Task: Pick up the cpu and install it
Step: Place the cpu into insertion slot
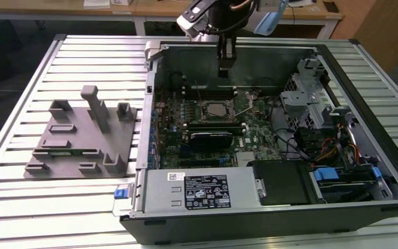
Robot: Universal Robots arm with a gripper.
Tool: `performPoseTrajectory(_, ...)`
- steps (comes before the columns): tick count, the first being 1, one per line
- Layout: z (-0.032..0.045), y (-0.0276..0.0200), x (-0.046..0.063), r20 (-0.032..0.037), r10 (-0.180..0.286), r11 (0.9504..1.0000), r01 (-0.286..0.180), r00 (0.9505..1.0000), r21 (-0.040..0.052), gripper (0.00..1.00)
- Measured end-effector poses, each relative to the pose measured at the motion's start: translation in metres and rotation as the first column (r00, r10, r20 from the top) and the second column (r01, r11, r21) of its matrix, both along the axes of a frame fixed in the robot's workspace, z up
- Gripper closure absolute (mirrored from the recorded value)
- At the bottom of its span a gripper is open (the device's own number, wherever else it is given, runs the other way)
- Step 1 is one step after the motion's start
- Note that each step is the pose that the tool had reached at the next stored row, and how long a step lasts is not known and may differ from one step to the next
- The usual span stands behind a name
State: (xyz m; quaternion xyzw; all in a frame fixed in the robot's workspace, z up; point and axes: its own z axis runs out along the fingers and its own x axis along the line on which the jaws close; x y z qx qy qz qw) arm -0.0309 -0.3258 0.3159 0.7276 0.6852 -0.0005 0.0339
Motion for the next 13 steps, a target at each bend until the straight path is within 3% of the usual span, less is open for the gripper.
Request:
performPoseTrajectory(1,-0.0015,0.0002,0.0001,0.0000,0.000,1.0000,0.000,1.0000,0.0001,0.89)
performPoseTrajectory(2,0.0030,0.0094,0.0077,0.0000,0.000,1.0000,0.000,1.0000,0.0000,0.89)
performPoseTrajectory(13,-0.0015,0.0094,0.0077,0.0001,0.000,1.0000,0.000,1.0000,0.0002,0.89)
